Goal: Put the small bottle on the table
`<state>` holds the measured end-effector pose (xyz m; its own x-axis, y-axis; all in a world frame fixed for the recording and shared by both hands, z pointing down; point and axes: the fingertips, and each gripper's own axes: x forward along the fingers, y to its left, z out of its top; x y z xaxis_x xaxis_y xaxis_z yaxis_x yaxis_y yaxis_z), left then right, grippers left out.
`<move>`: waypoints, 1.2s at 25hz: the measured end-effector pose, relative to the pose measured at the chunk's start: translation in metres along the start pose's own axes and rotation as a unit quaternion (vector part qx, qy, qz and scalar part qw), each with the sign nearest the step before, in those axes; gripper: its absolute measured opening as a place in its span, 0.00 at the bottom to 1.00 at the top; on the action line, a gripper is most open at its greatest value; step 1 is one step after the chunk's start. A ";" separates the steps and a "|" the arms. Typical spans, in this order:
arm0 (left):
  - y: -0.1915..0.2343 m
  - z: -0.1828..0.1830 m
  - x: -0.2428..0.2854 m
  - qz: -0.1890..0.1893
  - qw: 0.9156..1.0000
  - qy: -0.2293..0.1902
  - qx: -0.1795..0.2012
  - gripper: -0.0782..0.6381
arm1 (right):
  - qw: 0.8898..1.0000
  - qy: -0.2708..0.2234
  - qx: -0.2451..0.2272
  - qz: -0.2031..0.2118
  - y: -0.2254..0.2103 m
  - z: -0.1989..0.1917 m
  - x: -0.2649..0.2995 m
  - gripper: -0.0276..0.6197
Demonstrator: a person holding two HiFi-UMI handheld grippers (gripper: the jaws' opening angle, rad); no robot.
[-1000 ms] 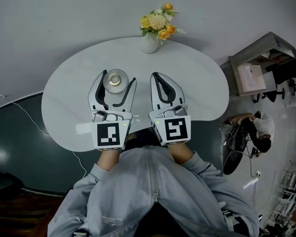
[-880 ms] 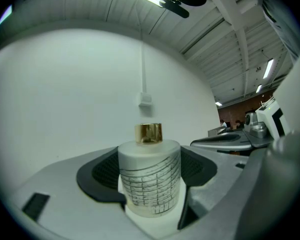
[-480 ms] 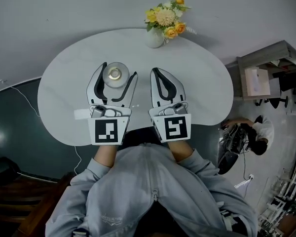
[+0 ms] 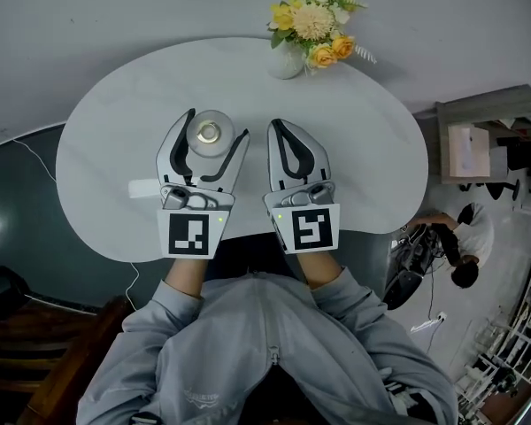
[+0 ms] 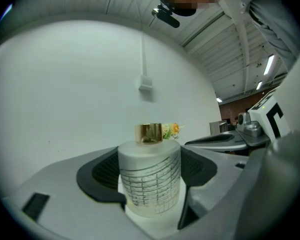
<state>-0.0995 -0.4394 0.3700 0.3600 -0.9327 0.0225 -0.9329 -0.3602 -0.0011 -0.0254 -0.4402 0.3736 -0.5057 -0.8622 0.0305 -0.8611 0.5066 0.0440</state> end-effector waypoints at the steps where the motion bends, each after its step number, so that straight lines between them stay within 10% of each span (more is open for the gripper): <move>1: 0.001 -0.005 0.002 0.000 1.000 0.004 0.003 0.58 | 1.000 0.002 0.001 0.002 -0.001 -0.005 0.002 0.09; 30: 0.009 -0.128 0.064 -0.015 0.999 0.047 0.007 0.58 | 0.998 0.066 0.002 0.021 -0.024 -0.133 0.051 0.09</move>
<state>-0.0864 -0.5001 0.4992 0.3850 -0.9154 0.1173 -0.9212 -0.3890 -0.0122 -0.0234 -0.4953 0.5068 -0.5296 -0.8322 0.1640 -0.8399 0.5415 0.0355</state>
